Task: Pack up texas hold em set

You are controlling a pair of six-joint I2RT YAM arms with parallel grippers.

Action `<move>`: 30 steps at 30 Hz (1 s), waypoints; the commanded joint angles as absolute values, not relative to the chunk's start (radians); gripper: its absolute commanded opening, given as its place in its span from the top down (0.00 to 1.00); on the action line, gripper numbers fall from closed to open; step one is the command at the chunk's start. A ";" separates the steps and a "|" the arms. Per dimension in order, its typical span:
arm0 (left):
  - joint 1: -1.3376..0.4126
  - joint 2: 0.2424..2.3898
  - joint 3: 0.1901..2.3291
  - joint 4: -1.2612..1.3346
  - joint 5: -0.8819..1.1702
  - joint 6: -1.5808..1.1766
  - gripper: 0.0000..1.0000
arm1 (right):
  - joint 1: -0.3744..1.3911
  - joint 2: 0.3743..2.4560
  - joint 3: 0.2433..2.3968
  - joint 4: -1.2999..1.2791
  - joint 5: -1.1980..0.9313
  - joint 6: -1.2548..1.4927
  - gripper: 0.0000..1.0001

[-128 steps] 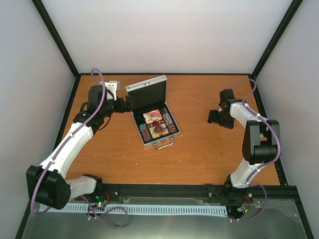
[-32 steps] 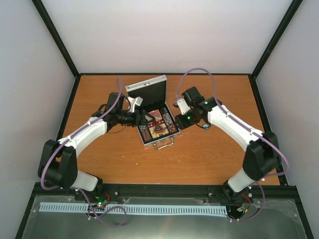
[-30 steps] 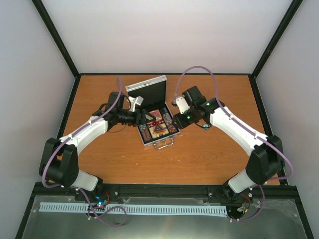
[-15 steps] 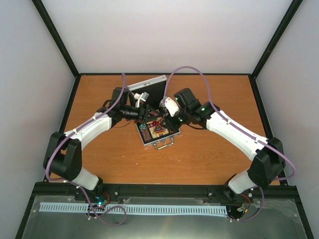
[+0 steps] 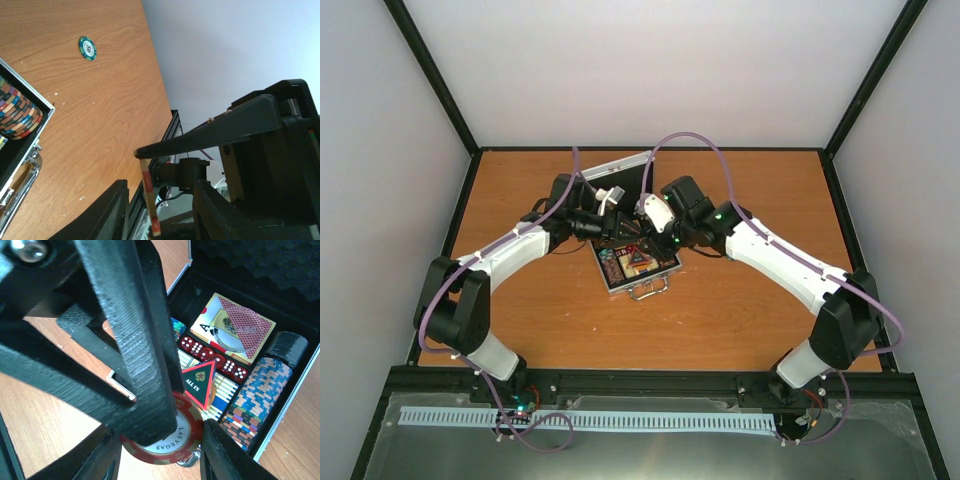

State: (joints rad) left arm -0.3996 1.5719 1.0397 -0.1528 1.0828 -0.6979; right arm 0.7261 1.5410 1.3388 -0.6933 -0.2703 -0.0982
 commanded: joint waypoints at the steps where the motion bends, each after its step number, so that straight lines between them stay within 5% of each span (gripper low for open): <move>1: -0.407 1.575 1.079 -0.154 1.125 -0.701 0.65 | 0.739 1.566 1.377 -0.696 -0.232 -0.112 0.62; 22: -0.411 1.582 1.090 -0.196 1.120 -0.671 0.99 | 0.747 1.573 1.385 -0.693 -0.210 -0.103 0.61; 30: -0.408 1.563 1.167 -0.358 0.996 -0.557 0.99 | 0.747 1.503 1.348 -0.673 -0.212 -0.108 0.24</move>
